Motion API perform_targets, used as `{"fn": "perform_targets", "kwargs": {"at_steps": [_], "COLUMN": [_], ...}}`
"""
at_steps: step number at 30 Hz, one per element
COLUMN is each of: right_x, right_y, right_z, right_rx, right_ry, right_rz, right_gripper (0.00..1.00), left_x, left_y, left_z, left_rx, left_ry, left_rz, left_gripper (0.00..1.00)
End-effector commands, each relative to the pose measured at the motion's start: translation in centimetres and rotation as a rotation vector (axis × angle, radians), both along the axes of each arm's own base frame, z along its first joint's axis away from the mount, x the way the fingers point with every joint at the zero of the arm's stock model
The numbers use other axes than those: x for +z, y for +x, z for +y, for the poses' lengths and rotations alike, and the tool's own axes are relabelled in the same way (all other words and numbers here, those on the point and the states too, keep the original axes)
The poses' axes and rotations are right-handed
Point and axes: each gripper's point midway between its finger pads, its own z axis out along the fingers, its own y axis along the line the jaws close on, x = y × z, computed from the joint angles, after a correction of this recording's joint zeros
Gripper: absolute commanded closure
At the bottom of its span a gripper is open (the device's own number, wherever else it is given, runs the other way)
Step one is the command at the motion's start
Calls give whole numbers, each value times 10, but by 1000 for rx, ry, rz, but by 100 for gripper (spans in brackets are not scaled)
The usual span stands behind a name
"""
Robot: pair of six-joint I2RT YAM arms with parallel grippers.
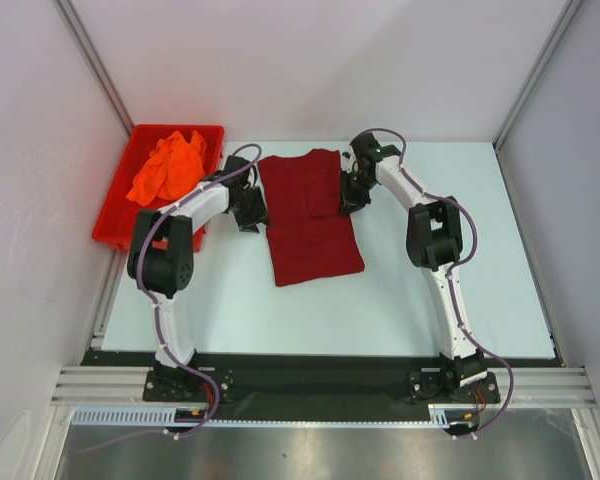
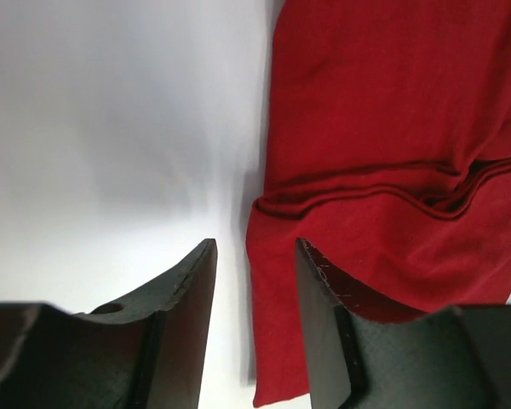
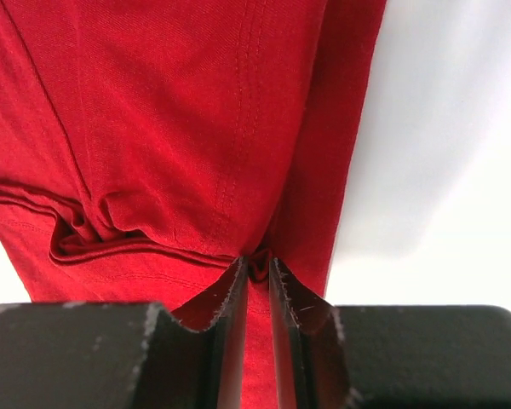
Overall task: Fold and stack the t-shirts
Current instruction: Fold the tshirt
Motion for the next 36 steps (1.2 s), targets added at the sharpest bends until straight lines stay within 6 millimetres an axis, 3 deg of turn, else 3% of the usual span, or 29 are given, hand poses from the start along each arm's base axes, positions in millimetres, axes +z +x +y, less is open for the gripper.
{"fn": "perform_targets", "kwargs": {"at_steps": [1, 5, 9, 17, 22, 26, 29, 36], "right_x": [12, 10, 11, 13, 23, 38, 49, 54], "right_y": [9, 9, 9, 9, 11, 17, 21, 16], "right_z": [9, 8, 8, 8, 9, 4, -3, -25], "right_rx": [4, 2, -1, -7, -18, -59, -91, -131], "right_ry": [20, 20, 24, 32, 47, 31, 16, -4], "right_rz": [-44, -39, -38, -34, -53, -103, -132, -125], "right_gripper": [78, 80, 88, 89, 100, 100, 100, 100], "left_x": [12, 3, 0, -1, 14, 31, 38, 48], "left_y": [19, 22, 24, 31, 34, 34, 35, 39], "left_z": [-7, -13, -15, -20, -21, -20, -22, -27], "left_rx": [1, -4, -8, -15, -5, -5, -1, -4], "left_ry": [-44, -70, -78, -97, -108, -113, -122, -143], "left_rz": [-44, -26, -30, -47, -83, -116, -128, -151], "left_gripper": [54, 60, 66, 79, 91, 100, 100, 100]}}
